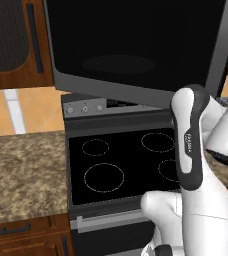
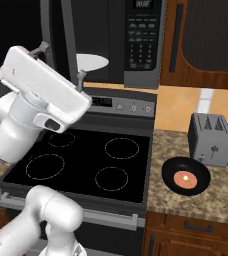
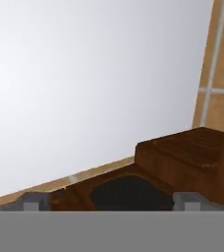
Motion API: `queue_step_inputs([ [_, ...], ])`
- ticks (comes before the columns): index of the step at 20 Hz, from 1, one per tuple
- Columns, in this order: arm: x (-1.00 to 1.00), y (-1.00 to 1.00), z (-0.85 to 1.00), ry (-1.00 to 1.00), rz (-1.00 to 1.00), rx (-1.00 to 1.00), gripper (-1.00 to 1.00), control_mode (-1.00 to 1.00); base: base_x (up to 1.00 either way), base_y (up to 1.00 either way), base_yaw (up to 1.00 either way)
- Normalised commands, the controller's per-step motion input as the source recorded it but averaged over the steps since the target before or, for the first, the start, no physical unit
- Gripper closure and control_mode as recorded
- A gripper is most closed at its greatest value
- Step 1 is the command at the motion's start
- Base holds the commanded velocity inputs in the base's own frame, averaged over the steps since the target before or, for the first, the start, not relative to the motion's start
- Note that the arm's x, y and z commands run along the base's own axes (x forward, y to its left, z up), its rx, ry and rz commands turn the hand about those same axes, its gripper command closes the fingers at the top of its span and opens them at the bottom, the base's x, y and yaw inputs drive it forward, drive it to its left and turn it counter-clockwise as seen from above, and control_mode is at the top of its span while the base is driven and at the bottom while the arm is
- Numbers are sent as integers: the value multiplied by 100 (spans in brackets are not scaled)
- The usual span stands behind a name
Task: Open the microwave, place the bowl with waffle inside the microwave, then close the microwave door and turn it on.
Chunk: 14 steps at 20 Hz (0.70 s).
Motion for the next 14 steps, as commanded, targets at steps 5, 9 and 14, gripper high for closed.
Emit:
queue_step_inputs([
  [5, -95, -100, 36, 24, -7, 52, -100, -100, 0, 0, 0],
  [9, -74, -100, -5, 73, -4, 38, -100, -100, 0, 0, 0],
  [14, -61, -100, -59, 92, -3, 10, -100, -100, 0, 0, 0],
])
